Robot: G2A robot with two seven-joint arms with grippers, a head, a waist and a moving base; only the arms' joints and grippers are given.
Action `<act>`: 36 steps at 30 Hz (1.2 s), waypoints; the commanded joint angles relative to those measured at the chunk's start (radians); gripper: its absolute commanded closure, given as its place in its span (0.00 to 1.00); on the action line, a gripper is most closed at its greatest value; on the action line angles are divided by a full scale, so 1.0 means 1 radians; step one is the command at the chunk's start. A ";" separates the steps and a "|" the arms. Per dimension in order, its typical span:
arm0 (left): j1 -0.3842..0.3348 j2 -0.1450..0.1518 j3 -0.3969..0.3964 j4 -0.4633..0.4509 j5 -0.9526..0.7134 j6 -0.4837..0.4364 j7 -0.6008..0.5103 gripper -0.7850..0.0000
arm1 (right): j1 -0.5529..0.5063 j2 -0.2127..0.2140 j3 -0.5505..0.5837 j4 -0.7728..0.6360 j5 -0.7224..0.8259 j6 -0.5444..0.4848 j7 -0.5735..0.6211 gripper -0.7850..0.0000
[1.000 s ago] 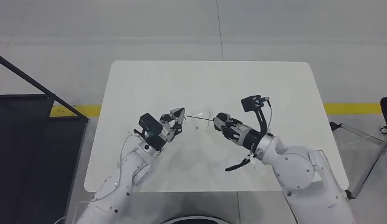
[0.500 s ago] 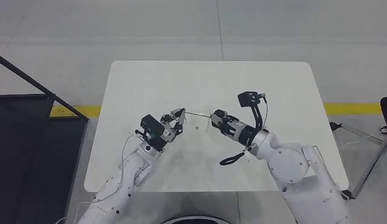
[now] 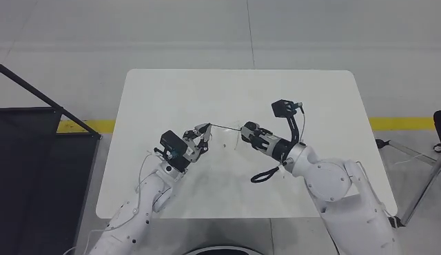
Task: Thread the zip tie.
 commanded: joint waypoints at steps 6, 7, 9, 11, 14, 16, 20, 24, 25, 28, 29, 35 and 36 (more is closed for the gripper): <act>0.000 0.000 0.000 0.000 0.000 0.000 0.000 1.00 | 0.007 -0.002 -0.005 0.005 0.003 0.002 -0.001 1.00; 0.000 0.000 0.000 0.000 0.000 0.000 0.000 1.00 | 0.006 -0.002 -0.004 0.005 0.004 0.001 -0.001 1.00; 0.000 0.000 0.000 0.000 0.000 0.000 0.000 1.00 | 0.005 -0.002 -0.003 0.004 0.004 0.000 -0.002 1.00; 0.000 0.000 0.000 0.000 0.000 0.000 0.000 1.00 | 0.004 -0.002 -0.003 0.004 0.005 0.001 -0.003 1.00; 0.000 0.000 0.000 0.000 0.000 0.000 0.000 1.00 | 0.005 -0.003 -0.001 0.007 0.012 0.005 -0.006 1.00; 0.000 0.000 0.000 0.000 0.000 0.000 0.000 1.00 | 0.006 -0.004 0.000 0.008 0.016 0.005 -0.007 1.00; 0.000 0.000 0.000 0.000 0.000 0.000 0.000 1.00 | 0.009 -0.004 -0.003 0.012 0.014 0.011 -0.002 1.00; 0.000 0.000 0.000 0.000 0.000 0.000 0.000 1.00 | 0.020 -0.007 -0.013 0.019 0.012 0.017 0.002 1.00; 0.000 0.000 0.000 0.000 0.000 0.000 0.000 1.00 | 0.022 -0.007 -0.014 0.021 0.012 0.018 0.002 1.00; 0.000 0.000 0.000 0.000 0.000 0.000 0.000 1.00 | 0.027 -0.008 -0.018 0.024 0.016 0.020 0.002 1.00; 0.000 0.000 0.000 0.000 0.000 0.000 0.000 1.00 | 0.027 -0.009 -0.018 0.024 0.017 0.020 0.002 1.00; 0.000 0.000 0.000 0.000 0.000 0.000 0.000 1.00 | 0.019 -0.009 -0.014 0.018 0.019 0.013 -0.004 1.00; 0.000 0.000 0.000 0.000 0.000 0.000 0.000 1.00 | 0.016 -0.009 -0.012 0.016 0.019 0.013 -0.006 1.00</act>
